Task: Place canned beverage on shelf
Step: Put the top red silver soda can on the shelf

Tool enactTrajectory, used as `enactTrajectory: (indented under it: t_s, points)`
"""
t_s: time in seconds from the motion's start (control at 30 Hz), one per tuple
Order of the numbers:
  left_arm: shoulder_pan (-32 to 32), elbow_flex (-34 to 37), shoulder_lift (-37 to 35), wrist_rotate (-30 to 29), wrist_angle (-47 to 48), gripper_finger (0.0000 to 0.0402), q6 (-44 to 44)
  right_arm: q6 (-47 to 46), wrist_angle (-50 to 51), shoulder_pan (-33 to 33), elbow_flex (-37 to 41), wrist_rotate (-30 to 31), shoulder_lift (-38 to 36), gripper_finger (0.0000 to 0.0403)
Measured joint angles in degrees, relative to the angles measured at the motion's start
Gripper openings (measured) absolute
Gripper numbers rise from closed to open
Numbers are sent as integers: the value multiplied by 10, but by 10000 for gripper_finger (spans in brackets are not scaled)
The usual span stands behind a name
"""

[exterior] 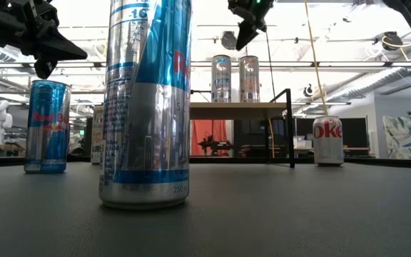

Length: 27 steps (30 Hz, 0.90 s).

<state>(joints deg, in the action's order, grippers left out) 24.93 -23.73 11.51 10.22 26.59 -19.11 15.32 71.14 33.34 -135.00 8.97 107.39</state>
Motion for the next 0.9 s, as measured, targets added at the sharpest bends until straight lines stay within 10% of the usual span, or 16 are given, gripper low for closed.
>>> enactTrajectory:
  t_s: [0.9]
  points:
    - [0,0,0,0,-1,0,0,-105,20,-27,0,9,-117,0]
